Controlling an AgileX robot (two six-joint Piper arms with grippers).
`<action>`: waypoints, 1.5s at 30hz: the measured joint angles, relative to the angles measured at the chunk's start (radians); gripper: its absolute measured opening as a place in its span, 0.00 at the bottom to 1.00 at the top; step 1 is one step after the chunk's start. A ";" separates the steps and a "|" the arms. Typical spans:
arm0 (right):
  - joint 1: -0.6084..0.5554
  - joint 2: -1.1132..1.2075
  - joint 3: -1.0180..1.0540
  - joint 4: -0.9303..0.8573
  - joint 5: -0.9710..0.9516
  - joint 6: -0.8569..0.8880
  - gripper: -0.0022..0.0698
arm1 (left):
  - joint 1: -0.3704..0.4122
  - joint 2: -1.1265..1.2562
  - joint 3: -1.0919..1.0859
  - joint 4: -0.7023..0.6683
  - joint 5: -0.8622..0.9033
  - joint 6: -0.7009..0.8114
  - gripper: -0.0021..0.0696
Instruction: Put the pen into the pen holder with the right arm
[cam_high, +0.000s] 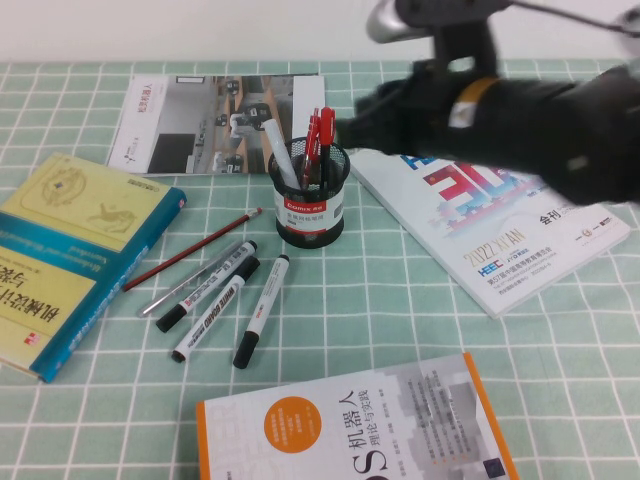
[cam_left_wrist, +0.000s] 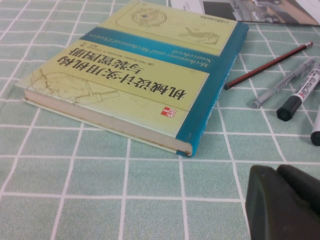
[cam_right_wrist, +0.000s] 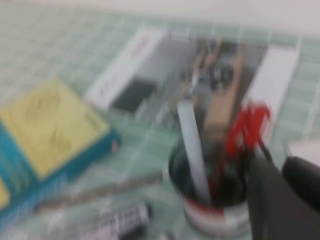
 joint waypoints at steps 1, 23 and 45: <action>0.000 -0.041 0.000 -0.010 0.087 0.000 0.05 | 0.000 0.000 0.000 0.000 0.000 0.000 0.02; 0.000 -0.702 0.420 -0.045 0.641 -0.001 0.00 | 0.000 0.000 0.000 0.000 0.000 0.000 0.02; -0.457 -1.354 1.213 -0.252 0.053 0.067 0.00 | 0.000 0.000 0.000 0.000 0.000 0.000 0.02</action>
